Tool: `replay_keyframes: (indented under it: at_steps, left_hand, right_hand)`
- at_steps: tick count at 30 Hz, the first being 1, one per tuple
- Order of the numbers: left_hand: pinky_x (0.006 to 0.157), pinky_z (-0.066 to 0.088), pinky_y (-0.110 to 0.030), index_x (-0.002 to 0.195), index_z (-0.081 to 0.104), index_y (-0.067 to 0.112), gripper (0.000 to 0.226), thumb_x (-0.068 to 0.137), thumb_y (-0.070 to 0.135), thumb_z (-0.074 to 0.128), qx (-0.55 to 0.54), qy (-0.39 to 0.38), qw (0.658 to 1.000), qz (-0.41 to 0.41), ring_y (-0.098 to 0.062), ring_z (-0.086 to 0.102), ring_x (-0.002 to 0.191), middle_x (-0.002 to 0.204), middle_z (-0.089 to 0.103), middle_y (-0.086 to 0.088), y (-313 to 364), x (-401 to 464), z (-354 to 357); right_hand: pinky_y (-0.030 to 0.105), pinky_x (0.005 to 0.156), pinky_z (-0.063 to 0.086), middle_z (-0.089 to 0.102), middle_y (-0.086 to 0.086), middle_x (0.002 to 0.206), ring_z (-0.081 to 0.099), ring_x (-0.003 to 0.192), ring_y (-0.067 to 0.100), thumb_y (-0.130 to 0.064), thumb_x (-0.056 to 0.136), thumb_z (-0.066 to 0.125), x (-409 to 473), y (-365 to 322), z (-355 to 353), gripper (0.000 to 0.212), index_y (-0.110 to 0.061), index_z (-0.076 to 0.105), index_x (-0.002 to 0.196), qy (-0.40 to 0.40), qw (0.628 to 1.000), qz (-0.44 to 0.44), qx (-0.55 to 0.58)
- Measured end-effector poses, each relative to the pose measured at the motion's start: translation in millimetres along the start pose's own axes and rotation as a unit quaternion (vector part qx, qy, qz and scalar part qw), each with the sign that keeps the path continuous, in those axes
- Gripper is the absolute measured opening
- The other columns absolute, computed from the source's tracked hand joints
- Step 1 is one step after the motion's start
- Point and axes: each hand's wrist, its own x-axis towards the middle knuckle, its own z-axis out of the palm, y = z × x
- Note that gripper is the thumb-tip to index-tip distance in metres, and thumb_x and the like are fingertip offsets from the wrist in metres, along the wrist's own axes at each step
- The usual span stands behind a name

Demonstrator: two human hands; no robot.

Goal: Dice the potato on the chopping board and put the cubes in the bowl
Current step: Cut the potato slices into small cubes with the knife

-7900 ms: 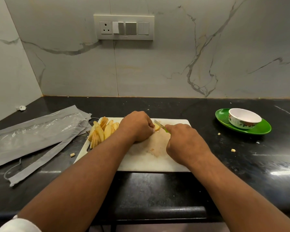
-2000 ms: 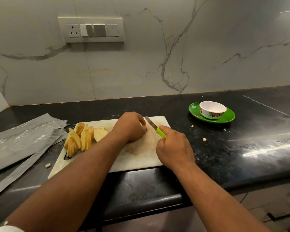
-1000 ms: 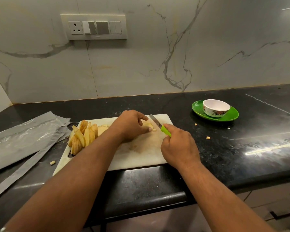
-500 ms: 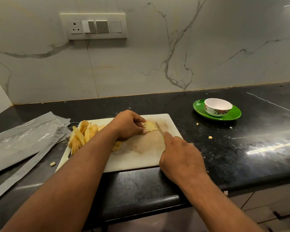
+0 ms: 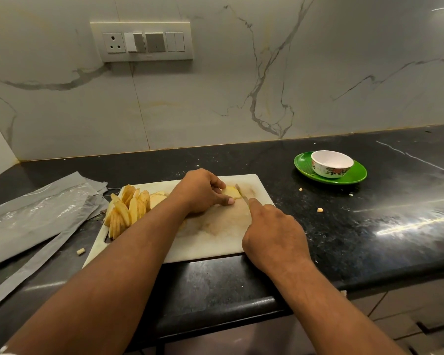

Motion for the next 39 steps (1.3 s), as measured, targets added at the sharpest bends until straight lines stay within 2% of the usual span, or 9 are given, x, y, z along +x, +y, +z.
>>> replay_keyframes:
  at_steps: [3,8,11,14,18,22,25,32,39]
  left_hand:
    - [0.095,0.056,-0.033,0.136,0.066,0.022,0.064,0.079,0.044,0.085,-0.012,0.000,1.000,0.002,-0.015,0.067,0.095,0.107,0.073,0.002,-2,0,2]
    - [0.107,0.051,-0.041,0.141,0.063,0.032,0.058,0.086,0.036,0.083,0.009,0.003,1.000,0.012,-0.018,0.064,0.113,0.133,0.067,0.008,-10,4,2]
    - [0.103,0.051,-0.034,0.136,0.068,0.028,0.053,0.086,0.034,0.084,-0.006,-0.007,1.000,0.020,-0.011,0.063,0.103,0.117,0.073,0.011,-10,5,1]
    - [0.097,0.050,-0.030,0.136,0.069,0.026,0.054,0.085,0.035,0.085,-0.016,-0.003,1.000,0.019,-0.010,0.063,0.099,0.114,0.073,0.009,-8,5,2]
    - [0.087,0.048,-0.027,0.136,0.068,0.026,0.059,0.081,0.042,0.086,-0.015,0.006,1.000,0.022,-0.008,0.064,0.095,0.109,0.070,0.010,-8,2,5]
    - [0.102,0.053,-0.039,0.139,0.065,0.033,0.061,0.082,0.047,0.084,0.002,0.015,1.000,0.022,-0.019,0.064,0.112,0.140,0.062,0.005,-9,1,7]
    - [0.108,0.050,-0.043,0.135,0.067,0.036,0.052,0.086,0.049,0.080,0.033,0.009,0.999,0.033,-0.020,0.062,0.120,0.151,0.055,0.005,-9,2,7]
    - [0.109,0.049,-0.040,0.130,0.071,0.037,0.045,0.088,0.049,0.079,0.068,0.017,0.996,0.053,-0.019,0.059,0.125,0.148,0.058,0.008,-7,3,9]
    - [0.108,0.048,-0.037,0.117,0.079,0.031,0.031,0.089,0.044,0.078,0.067,0.016,0.996,0.057,-0.016,0.060,0.123,0.135,0.068,0.006,-3,6,10]
  right_hand:
    - [0.036,0.075,0.052,0.059,0.005,0.119,0.062,0.097,0.024,-0.020,0.094,0.040,-1,1,0,0.056,-0.026,0.032,0.149,0.007,1.000,0.003,0.001]
    - [0.035,0.073,0.051,0.059,0.004,0.116,0.063,0.095,0.023,-0.020,0.094,0.040,-3,2,1,0.053,-0.025,0.034,0.147,0.011,1.000,0.004,-0.003]
    - [0.033,0.070,0.046,0.059,0.003,0.116,0.061,0.094,0.022,-0.020,0.094,0.041,-2,1,1,0.054,-0.025,0.033,0.147,0.001,1.000,-0.012,0.001]
    - [0.032,0.070,0.043,0.058,0.003,0.119,0.060,0.096,0.021,-0.020,0.094,0.042,-1,1,0,0.056,-0.024,0.030,0.148,-0.011,1.000,-0.017,0.005]
    - [0.036,0.077,0.049,0.059,0.004,0.121,0.062,0.099,0.026,-0.017,0.092,0.040,0,3,-1,0.059,-0.026,0.032,0.149,-0.005,1.000,-0.001,0.010]
    - [0.039,0.080,0.051,0.059,0.006,0.122,0.062,0.102,0.029,-0.016,0.091,0.038,2,4,-2,0.059,-0.027,0.034,0.149,0.000,1.000,0.006,0.012]
    - [0.040,0.080,0.051,0.059,0.006,0.122,0.062,0.102,0.028,-0.015,0.090,0.038,3,3,-2,0.059,-0.026,0.035,0.148,-0.001,1.000,0.001,0.013]
    - [0.037,0.077,0.048,0.059,0.004,0.122,0.061,0.103,0.027,-0.015,0.091,0.041,8,-2,-6,0.056,-0.026,0.038,0.146,-0.004,1.000,-0.008,0.009]
    - [0.035,0.073,0.046,0.060,0.004,0.118,0.062,0.100,0.026,-0.015,0.090,0.041,9,-3,-5,0.054,-0.026,0.039,0.143,0.004,1.000,-0.018,0.002]
